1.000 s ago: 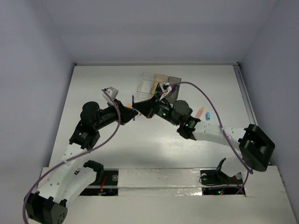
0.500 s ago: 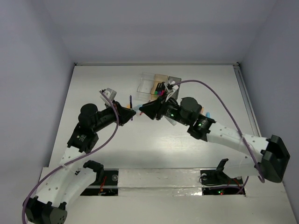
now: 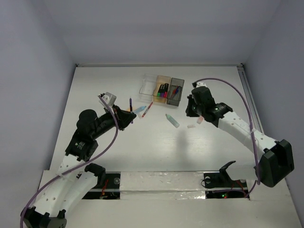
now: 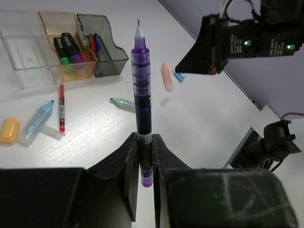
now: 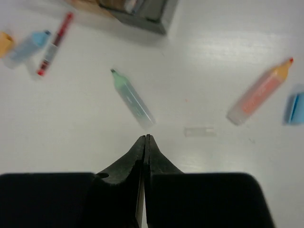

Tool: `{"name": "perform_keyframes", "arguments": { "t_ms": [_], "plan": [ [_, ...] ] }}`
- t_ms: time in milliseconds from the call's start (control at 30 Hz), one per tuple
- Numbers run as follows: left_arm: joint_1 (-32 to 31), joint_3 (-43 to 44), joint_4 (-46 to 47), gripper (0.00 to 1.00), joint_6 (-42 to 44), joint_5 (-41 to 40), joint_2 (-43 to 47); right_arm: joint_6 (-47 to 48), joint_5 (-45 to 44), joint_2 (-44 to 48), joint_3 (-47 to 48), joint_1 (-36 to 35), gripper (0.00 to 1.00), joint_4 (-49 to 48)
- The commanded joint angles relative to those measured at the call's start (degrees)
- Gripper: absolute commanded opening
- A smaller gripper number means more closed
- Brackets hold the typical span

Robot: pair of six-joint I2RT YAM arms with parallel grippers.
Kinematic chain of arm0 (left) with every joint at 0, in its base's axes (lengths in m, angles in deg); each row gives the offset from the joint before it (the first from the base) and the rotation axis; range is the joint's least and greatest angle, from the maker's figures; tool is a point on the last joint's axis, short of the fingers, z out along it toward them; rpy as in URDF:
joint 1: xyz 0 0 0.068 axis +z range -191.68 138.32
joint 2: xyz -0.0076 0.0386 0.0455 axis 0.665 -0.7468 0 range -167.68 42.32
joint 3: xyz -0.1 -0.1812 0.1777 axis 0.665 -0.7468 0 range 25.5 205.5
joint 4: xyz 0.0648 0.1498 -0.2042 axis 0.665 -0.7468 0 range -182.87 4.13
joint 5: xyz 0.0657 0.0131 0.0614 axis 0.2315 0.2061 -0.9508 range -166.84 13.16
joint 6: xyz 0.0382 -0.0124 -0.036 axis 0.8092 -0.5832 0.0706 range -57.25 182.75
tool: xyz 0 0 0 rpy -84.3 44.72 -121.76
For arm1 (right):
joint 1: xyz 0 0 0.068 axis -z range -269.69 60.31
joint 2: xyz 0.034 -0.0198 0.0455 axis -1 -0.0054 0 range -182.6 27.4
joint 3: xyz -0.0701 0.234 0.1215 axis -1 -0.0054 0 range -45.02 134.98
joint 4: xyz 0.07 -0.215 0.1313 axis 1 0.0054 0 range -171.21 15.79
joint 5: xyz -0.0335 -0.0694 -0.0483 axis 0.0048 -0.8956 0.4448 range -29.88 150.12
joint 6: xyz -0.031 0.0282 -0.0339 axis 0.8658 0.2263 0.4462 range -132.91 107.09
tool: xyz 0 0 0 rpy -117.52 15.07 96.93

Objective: Sort the stationery into containers
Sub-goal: Close the pen cap on the pen.

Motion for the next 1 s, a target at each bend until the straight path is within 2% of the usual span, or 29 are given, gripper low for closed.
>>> {"name": "perform_keyframes", "arguments": {
  "t_ms": [0,33,133,167,267,533,767,900,967],
  "plan": [
    [-1.2,1.8,-0.3,0.00,1.5,-2.4,2.0,-0.7,-6.5,-0.9,-0.1,1.8,0.08,10.1],
    [-1.3,1.9,-0.4,0.00,1.5,-2.7,2.3,-0.8,-6.5,-1.7,-0.1,2.3,0.12,10.6],
    [-2.5,1.9,-0.7,0.00,1.7,-3.5,2.9,-1.9,-2.2,-3.1,-2.6,3.6,0.35,8.3],
    [-2.5,2.0,-1.0,0.00,1.8,-3.8,3.0,-3.3,-0.1,-3.4,-3.6,4.5,0.47,7.2],
    [-3.7,2.1,-1.6,0.00,2.2,-5.1,3.4,-5.7,5.5,-4.0,-7.5,5.1,0.59,2.5],
    [-6.2,2.6,-2.4,0.00,2.7,-7.7,3.0,-8.1,9.4,-8.5,-11.3,6.5,0.60,-3.7],
    [-6.7,2.7,-2.5,0.00,2.9,-8.3,2.3,-5.3,5.8,-11.8,-9.3,8.8,0.61,-3.6],
    [-6.7,2.8,-2.5,0.00,3.0,-8.6,1.8,-4.1,9.3,-14.5,-8.9,9.5,0.62,-4.7],
    [-6.7,2.8,-2.5,0.00,3.0,-8.7,1.6,-4.3,13.7,-15.6,-9.2,9.5,0.62,-5.9]
  ]
}}
